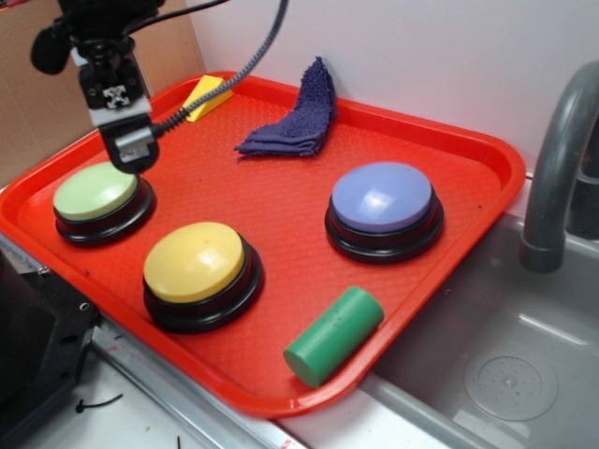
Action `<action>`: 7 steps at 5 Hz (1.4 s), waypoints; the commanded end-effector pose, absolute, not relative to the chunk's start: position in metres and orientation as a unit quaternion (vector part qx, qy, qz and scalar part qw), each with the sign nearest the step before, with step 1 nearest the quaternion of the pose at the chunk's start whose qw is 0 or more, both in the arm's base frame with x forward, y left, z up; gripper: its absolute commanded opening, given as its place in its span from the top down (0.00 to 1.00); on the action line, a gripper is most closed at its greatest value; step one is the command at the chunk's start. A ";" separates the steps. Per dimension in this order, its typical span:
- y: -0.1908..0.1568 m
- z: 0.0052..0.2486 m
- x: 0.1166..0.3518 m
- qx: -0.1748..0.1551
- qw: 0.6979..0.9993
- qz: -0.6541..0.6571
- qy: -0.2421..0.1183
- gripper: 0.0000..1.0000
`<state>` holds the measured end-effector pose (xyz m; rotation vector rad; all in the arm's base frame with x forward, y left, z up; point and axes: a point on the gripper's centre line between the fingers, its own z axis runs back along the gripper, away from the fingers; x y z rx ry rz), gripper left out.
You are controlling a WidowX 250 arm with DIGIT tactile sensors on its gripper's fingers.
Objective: Push the yellow button.
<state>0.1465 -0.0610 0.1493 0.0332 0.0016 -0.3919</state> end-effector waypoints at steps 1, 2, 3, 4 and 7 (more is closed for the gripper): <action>-0.063 0.164 0.152 0.013 0.982 -0.187 -0.020 0.00; -0.062 0.163 0.151 0.010 0.982 -0.185 -0.019 0.00; -0.063 0.163 0.151 0.011 0.982 -0.186 -0.019 0.00; -0.063 0.162 0.152 0.012 0.982 -0.186 -0.019 0.00; -0.063 0.160 0.152 0.008 0.981 -0.192 -0.022 0.00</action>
